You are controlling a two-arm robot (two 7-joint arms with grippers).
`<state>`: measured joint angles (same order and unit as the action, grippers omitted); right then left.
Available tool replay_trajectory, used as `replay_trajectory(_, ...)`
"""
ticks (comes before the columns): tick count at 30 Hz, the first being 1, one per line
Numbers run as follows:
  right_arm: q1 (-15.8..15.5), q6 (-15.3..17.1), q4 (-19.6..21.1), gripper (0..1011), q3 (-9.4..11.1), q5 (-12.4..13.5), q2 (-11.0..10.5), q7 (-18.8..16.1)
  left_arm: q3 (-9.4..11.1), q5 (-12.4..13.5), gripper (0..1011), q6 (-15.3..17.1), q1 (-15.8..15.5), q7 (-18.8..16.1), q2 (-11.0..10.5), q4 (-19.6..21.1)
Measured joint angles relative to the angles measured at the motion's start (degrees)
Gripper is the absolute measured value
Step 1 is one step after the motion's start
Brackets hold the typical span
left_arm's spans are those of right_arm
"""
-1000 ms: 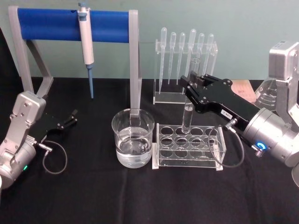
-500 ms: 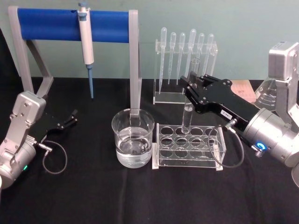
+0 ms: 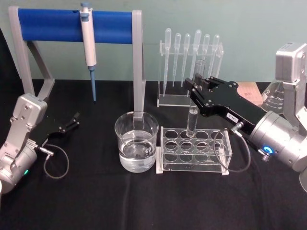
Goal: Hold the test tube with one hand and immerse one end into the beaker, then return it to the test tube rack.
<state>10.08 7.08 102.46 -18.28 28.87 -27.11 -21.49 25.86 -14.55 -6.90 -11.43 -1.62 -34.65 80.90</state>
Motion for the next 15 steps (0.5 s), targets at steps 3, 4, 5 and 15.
replay_trajectory(3,0.0,0.0,0.0,225,0.0,0.0,0.0,0.0,0.0,0.0,1000,0.0,0.0,0.0,0.0,0.0)
replay_trajectory(4,0.0,0.0,0.0,225,0.0,0.0,0.0,0.0,0.0,0.0,1000,0.0,0.0,0.0,0.0,0.0)
replay_trajectory(5,0.0,0.0,0.0,224,0.0,0.0,0.0,0.0,0.0,0.0,1000,0.0,0.0,0.0,0.0,0.0)
replay_trajectory(15,0.0,0.0,0.0,224,0.0,0.0,0.0,0.0,0.0,0.0,1000,0.0,0.0,0.0,0.0,0.0)
